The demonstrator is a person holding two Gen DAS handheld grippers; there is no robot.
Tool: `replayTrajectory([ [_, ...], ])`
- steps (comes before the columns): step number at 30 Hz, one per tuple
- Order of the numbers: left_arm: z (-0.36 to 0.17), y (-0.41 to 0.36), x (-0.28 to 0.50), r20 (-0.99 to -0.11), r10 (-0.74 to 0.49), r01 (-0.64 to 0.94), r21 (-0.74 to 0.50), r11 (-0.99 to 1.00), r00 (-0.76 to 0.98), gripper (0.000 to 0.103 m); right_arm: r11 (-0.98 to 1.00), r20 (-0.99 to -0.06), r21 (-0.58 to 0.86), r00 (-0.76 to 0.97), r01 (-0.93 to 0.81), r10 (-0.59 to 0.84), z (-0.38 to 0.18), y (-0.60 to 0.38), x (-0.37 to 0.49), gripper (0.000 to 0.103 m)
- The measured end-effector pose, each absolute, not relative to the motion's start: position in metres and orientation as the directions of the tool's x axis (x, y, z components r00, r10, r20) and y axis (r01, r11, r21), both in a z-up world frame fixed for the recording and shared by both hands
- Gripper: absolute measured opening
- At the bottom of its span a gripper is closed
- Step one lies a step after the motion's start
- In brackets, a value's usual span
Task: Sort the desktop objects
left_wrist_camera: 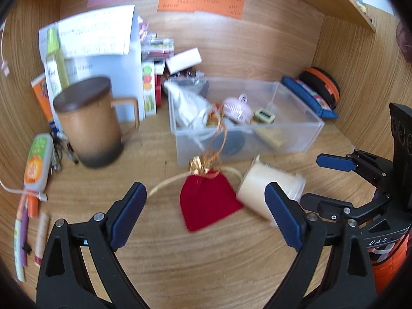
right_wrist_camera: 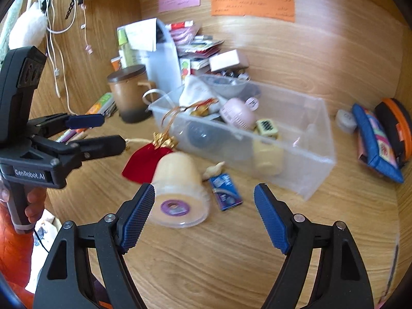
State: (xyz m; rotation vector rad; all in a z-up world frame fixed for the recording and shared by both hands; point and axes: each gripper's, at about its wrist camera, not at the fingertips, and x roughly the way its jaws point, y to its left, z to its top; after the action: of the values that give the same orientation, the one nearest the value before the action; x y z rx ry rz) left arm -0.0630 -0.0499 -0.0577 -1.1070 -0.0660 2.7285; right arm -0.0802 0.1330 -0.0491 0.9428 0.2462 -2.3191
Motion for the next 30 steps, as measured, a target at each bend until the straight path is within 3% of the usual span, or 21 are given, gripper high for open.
replayTrajectory([
  [7, -0.079, -0.062, -0.057, -0.715, 0.214, -0.144, -0.159, -0.977, -0.666, 0.094, -0.772, -0.711, 0.087, -0.504, 0.629, -0.490, -0.067, 0.118, -0.081, 0.083],
  [19, -0.101, -0.076, -0.056, -0.740, 0.237, -0.115, -0.213, -0.970, -0.629, 0.094, -0.757, -0.744, 0.103, -0.456, 0.645, -0.490, -0.086, 0.097, -0.090, 0.083],
  [22, -0.104, -0.077, -0.057, -0.744, 0.245, -0.113, -0.225, -0.968, -0.621, 0.094, -0.769, -0.745, 0.105, -0.462, 0.631, -0.481, -0.089, 0.095, -0.095, 0.081],
  [25, -0.106, -0.075, -0.060, -0.747, 0.251, -0.119, -0.227, -0.967, -0.615, 0.094, -0.768, -0.744, 0.122, -0.455, 0.628, -0.490, -0.090, 0.097, -0.098, 0.068],
  [30, -0.109, -0.068, -0.072, -0.755, 0.262, -0.133, -0.229, -0.964, -0.601, 0.094, -0.768, -0.730, 0.179, -0.440, 0.615, -0.522, -0.088, 0.107, -0.100, 0.068],
])
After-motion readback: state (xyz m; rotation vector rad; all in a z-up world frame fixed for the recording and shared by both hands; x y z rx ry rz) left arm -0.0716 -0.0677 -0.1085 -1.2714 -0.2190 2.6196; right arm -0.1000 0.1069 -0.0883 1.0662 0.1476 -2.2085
